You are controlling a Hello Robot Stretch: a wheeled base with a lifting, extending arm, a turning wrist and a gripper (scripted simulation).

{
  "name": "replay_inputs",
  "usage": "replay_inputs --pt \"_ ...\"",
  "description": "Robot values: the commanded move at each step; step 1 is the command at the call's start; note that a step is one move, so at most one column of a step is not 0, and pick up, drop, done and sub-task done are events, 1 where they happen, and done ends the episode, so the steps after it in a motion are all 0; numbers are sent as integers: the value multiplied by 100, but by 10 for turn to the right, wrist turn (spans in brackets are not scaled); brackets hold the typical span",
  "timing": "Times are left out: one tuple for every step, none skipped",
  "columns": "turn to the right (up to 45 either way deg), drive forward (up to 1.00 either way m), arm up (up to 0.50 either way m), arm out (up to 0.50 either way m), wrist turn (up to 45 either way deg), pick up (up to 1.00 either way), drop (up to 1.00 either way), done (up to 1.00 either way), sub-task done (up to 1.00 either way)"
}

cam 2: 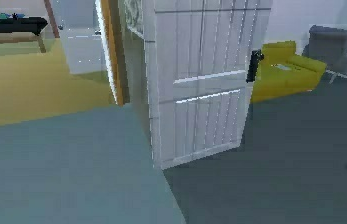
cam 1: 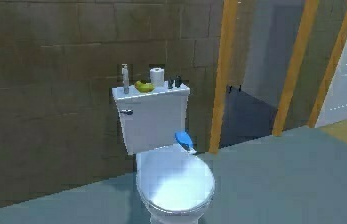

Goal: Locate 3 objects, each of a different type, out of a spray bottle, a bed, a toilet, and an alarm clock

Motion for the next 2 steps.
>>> replay_inputs --pt "450 0 0 0 0 0 0 0 0" --pt "90 0 0 0 0 0 0 0 0"
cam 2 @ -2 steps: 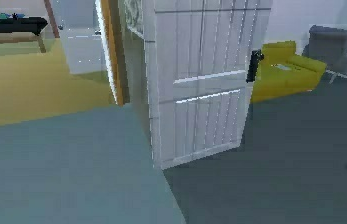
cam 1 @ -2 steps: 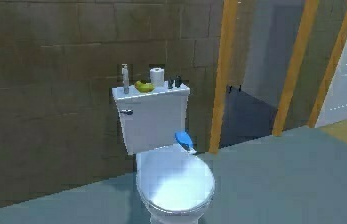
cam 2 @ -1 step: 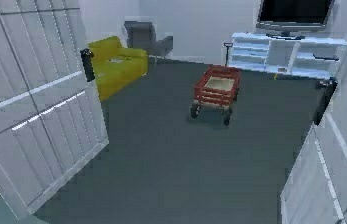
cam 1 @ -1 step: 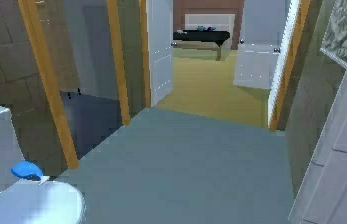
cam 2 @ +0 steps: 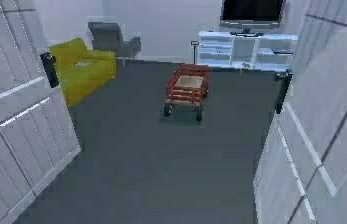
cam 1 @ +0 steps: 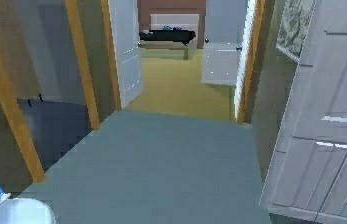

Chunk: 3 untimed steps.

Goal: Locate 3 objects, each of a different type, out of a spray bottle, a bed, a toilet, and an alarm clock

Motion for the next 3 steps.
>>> replay_inputs --pt "0 45 0 0 0 0 0 0 0" --pt "-450 0 0 0 0 0 0 0 0" --pt "-240 0 0 0 0 0 0 0 0"
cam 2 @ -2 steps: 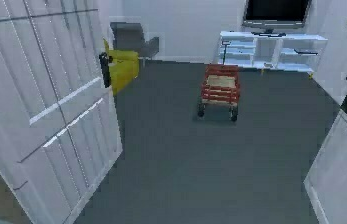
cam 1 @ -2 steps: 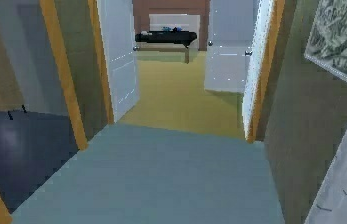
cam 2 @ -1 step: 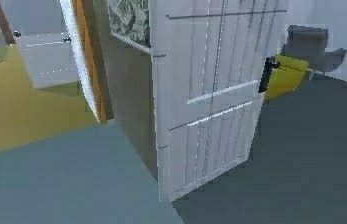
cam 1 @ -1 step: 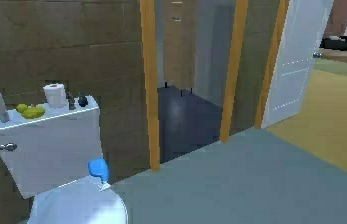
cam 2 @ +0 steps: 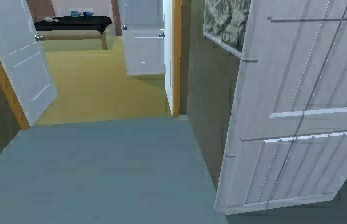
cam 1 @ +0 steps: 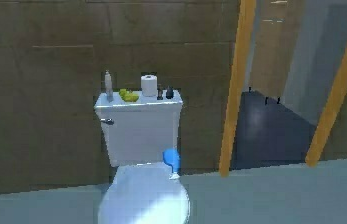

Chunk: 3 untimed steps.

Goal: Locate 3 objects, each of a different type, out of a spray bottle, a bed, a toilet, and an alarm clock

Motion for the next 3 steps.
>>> replay_inputs --pt "0 0 0 0 0 0 0 0 100" --pt "450 0 0 0 0 0 0 0 0" --pt "360 0 0 0 0 0 0 0 0"
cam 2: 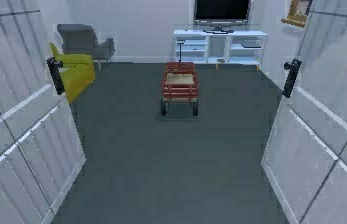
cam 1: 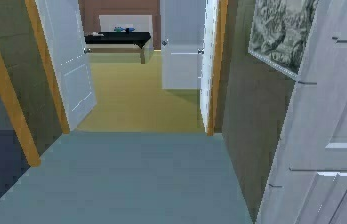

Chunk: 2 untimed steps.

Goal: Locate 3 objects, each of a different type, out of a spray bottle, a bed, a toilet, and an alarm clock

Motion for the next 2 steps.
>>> replay_inputs --pt "0 30 0 0 0 0 0 0 0" --pt "-120 0 0 0 0 0 0 0 0"
